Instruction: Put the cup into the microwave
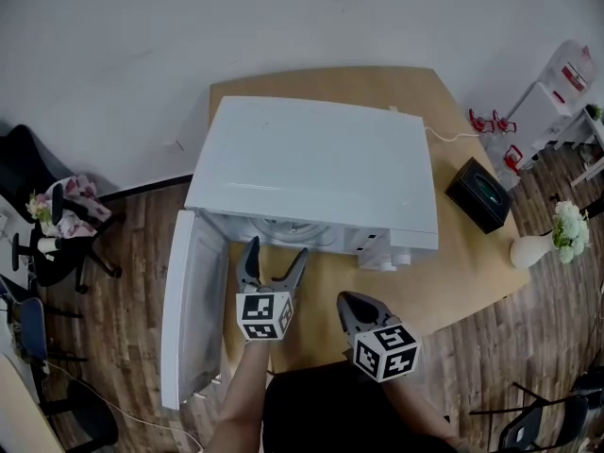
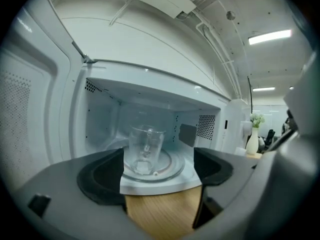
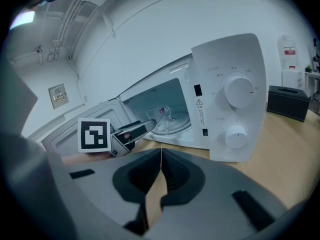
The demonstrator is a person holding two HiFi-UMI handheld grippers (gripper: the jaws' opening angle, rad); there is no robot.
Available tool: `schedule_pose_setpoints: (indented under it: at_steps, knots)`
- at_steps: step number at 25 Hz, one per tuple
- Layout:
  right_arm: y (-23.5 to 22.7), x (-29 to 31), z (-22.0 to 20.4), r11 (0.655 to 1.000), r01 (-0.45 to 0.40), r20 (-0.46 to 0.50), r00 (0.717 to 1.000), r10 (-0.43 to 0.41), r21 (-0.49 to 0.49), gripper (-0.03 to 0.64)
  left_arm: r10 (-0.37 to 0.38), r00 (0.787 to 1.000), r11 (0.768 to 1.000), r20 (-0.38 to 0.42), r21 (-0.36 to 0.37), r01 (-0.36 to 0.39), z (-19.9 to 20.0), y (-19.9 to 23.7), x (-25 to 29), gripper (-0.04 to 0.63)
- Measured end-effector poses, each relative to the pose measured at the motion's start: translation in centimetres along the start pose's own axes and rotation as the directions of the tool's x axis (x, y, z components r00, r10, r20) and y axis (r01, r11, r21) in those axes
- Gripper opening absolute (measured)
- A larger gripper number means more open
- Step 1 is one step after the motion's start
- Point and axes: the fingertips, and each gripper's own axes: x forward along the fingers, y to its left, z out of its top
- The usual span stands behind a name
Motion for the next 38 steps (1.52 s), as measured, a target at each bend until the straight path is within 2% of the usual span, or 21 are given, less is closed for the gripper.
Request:
schedule_pose_setpoints:
  at_steps: [12,13,15,18,21,24,30,38]
  knots:
    - [-0.1,0.9,1.6,0.999,-0.031,0.02,0.999,0.031,-0.009,-0.005,-0.074,0.997,0.997,-0.024,-0.018,0.074,1.4,-2.3,-3.6,0.429]
    - [0.0,0.9,1.7,0.999,-0.034,0.022,0.999,0.034,-0.016,-0.005,-0.073,0.997,0.997,-0.023,-0.015,0.072,1.7,-2.5,-3.9,0.416]
    - [0.2,0.9,2.3,0.999,-0.04,0.032,0.999,0.042,-0.034,-0.005,-0.063,0.998,0.998,-0.007,-0.006,0.063,2.6,-2.9,-4.9,0.297]
    - [0.4,0.8,3.3,0.997,-0.048,0.055,0.997,0.051,-0.059,-0.005,-0.063,0.998,0.998,0.018,0.015,0.063,4.2,-3.7,-6.2,0.256]
    - [0.6,0.8,4.2,0.996,-0.059,0.074,0.995,0.064,-0.059,-0.005,-0.056,0.998,0.998,0.01,0.015,0.055,5.2,-3.9,-7.2,0.208]
    - [0.5,0.9,5.0,0.996,-0.065,0.091,0.993,0.07,-0.056,-0.005,-0.027,1.0,1.0,-0.005,0.009,0.027,6.0,-3.3,-8.2,0.128]
    - [0.2,0.6,6.3,0.996,-0.059,0.12,0.991,0.066,-0.062,-0.005,0.046,0.997,0.999,-0.055,0.01,-0.045,6.5,-1.4,-10.4,0.058]
    - [0.6,-1.4,8.7,0.984,-0.041,0.207,0.975,0.078,-0.174,-0.005,0.088,0.993,0.996,-0.084,-0.002,-0.089,6.1,-0.4,-12.6,0.008]
